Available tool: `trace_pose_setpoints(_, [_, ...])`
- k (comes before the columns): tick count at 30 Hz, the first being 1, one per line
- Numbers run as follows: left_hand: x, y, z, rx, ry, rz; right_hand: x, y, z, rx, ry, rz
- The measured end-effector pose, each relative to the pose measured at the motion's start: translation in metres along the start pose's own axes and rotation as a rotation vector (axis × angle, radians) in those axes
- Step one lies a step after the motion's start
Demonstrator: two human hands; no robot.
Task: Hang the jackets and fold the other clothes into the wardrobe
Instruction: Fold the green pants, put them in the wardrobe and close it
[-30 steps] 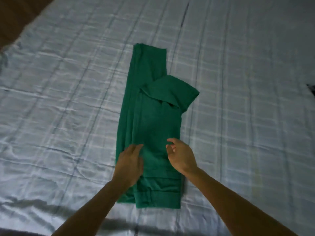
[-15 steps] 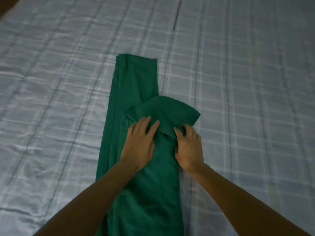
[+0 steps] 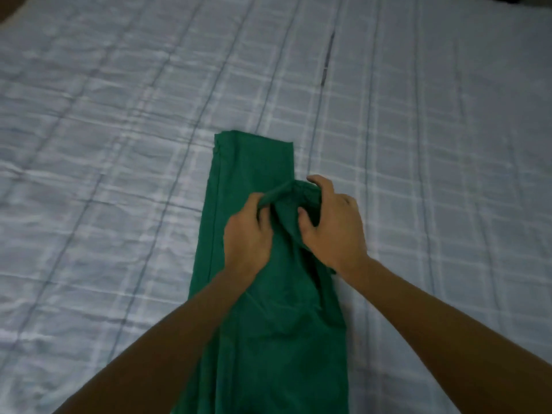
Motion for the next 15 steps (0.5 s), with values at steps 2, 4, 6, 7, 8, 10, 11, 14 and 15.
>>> trace_pose_setpoints(2, [-0.017,-0.026,0.004,-0.044,0.046,-0.034,0.008,-0.027,-0.003,-0.012,0.037,0.234])
trace_pose_setpoints(4, [-0.03,-0.048,0.017,-0.072,0.04,0.015,0.015,-0.054,-0.014,0.104,0.042,0.455])
trace_pose_setpoints(6, [-0.04,-0.065,0.038,-0.103,0.015,0.067,0.02,-0.079,-0.021,0.252,-0.136,0.474])
trace_pose_setpoints(7, [-0.043,-0.072,0.047,-0.12,-0.003,0.091,0.021,-0.092,-0.023,0.307,-0.234,0.416])
trace_pose_setpoints(8, [-0.044,-0.078,0.055,-0.14,-0.02,0.118,0.022,-0.105,-0.023,0.319,-0.287,0.333])
trace_pose_setpoints(10, [-0.043,-0.086,0.067,-0.178,-0.031,0.177,0.028,-0.129,-0.02,0.243,-0.225,0.211])
trace_pose_setpoints(11, [-0.042,-0.091,0.07,-0.196,-0.028,0.199,0.033,-0.14,-0.018,0.221,-0.203,0.2])
trace_pose_setpoints(14, [-0.035,-0.104,0.064,-0.211,-0.101,0.268,0.057,-0.154,-0.016,0.268,-0.251,0.279])
trace_pose_setpoints(15, [-0.031,-0.109,0.059,-0.167,-0.147,0.301,0.067,-0.148,-0.017,0.28,-0.239,0.313])
Point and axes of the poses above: each hand's wrist, its own y-axis away from the middle knuckle, its own x-axis out of the palm, z = x × y, the point moved 1 cm from there along -y, towards the middle knuckle, and after that the axes turned 1 degree about y, right-handed, at the moved point
